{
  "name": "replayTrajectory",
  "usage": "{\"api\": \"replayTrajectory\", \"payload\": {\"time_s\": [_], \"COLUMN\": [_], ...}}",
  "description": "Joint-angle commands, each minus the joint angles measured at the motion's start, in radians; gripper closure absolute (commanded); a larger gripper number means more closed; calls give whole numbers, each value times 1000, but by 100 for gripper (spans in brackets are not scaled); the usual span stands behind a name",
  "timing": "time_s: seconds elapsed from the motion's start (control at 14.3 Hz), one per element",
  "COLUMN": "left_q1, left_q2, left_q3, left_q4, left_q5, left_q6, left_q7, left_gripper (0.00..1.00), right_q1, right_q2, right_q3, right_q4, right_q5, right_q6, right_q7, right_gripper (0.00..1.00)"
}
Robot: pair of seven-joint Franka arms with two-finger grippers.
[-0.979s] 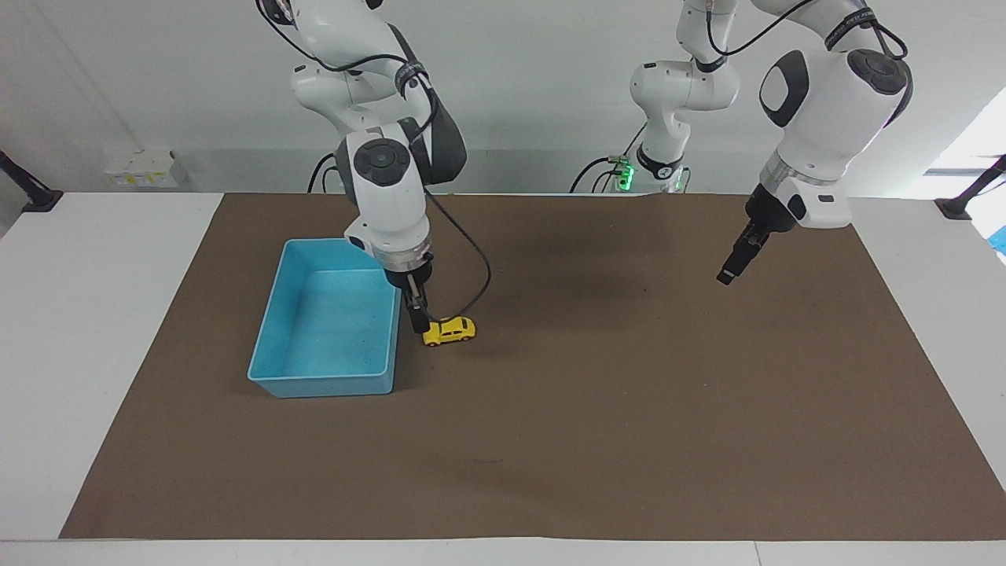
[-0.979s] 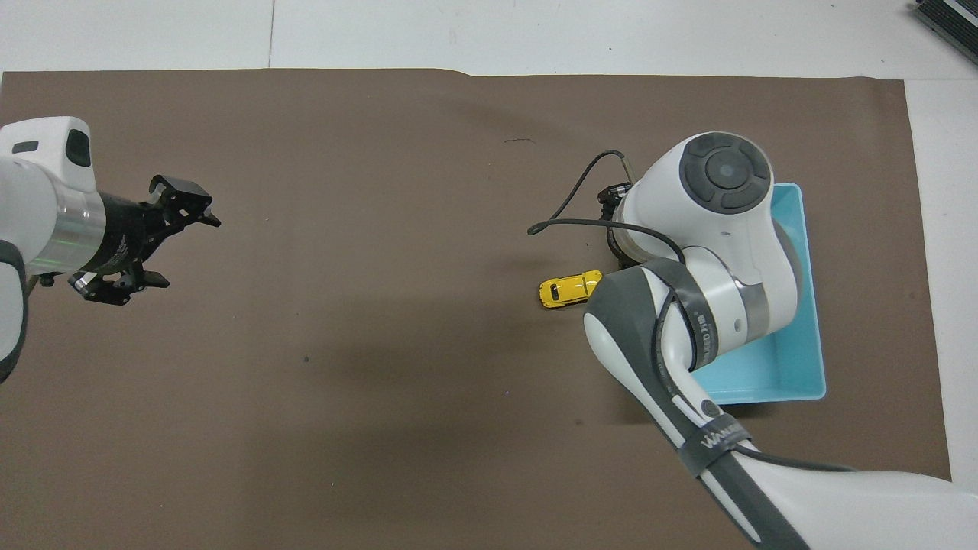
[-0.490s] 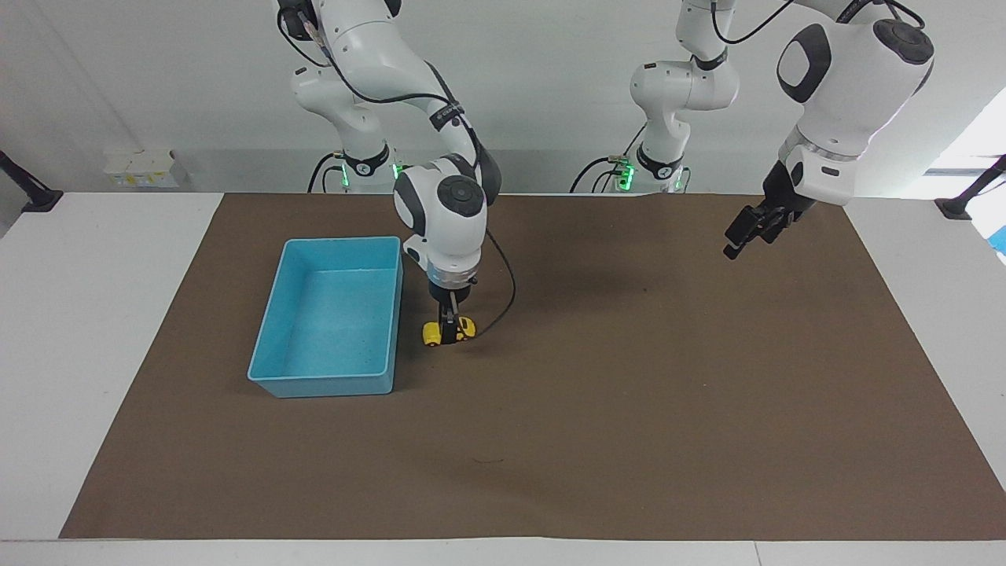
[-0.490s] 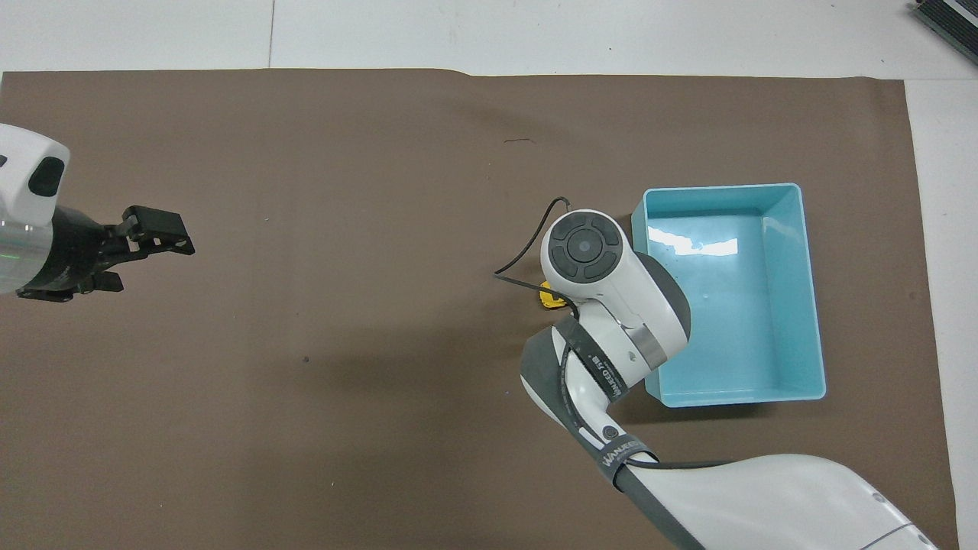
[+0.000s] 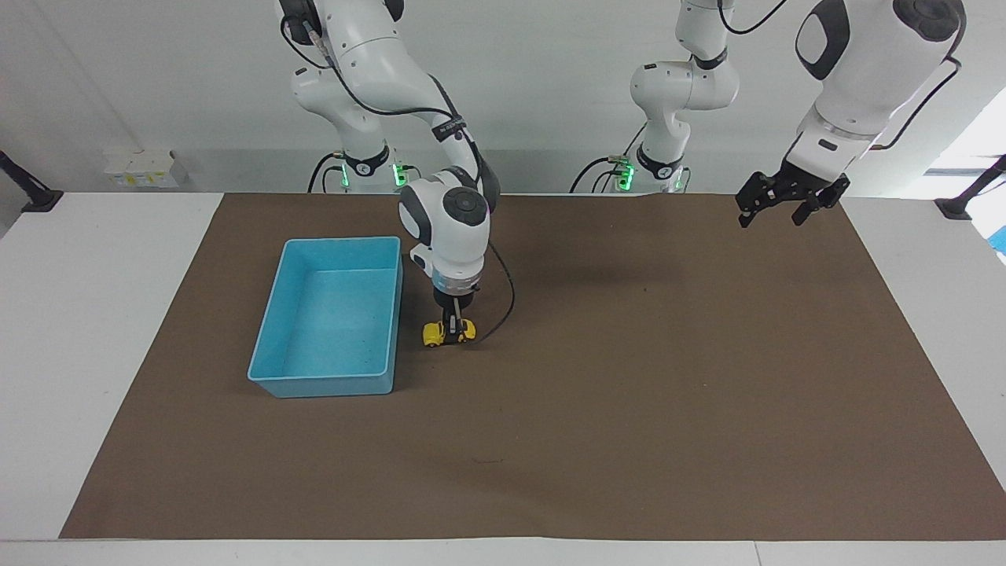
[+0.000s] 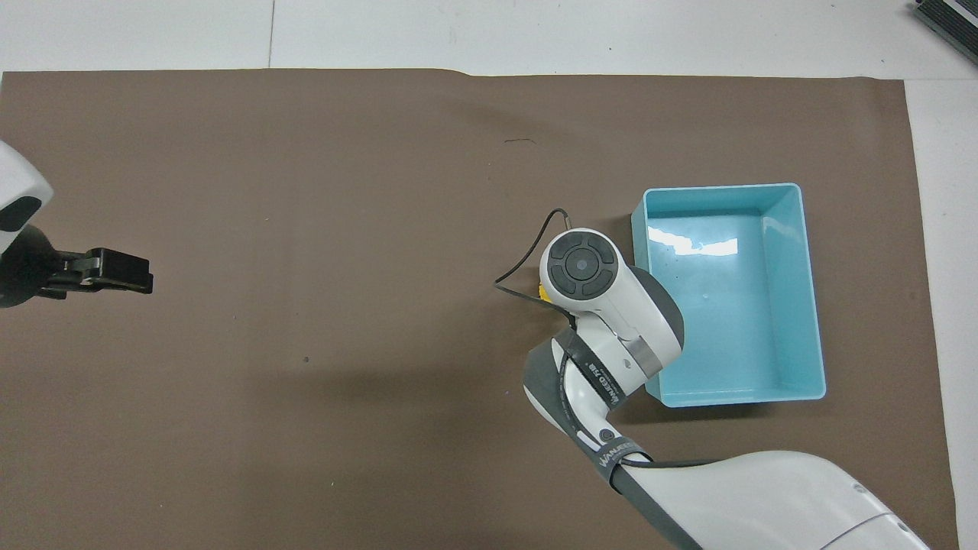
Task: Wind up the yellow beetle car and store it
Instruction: 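Grasp the yellow car with the right gripper and lift it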
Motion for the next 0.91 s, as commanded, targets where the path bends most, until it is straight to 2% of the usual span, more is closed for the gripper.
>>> {"api": "replayTrajectory", "payload": {"time_s": [0.0,0.21,0.42,0.7,0.84], "left_q1": [16,16,15,15,15], "left_q2": [1,-5,-16,-16,-24], "left_q3": [-14,-17,-17,-14,-12], "left_q4": [104,112,112,113,116], "left_q5": [21,18,12,11,9], "left_q6": [-105,-105,-103,-108,-107], "left_q7": [22,17,17,17,17], "left_gripper": [0,0,0,0,0], "right_q1": [-5,13,13,-2,-35], "right_q2": [-23,-32,-98,-193,-239], "right_q3": [5,7,8,12,8], "right_q4": [-17,45,60,63,63], "right_q5": [-28,-30,-11,-1,91], "right_q6": [9,-92,-154,-235,-243], "right_q7": [3,0,-40,-193,-330], "right_gripper": [100,100,100,100,100]}}
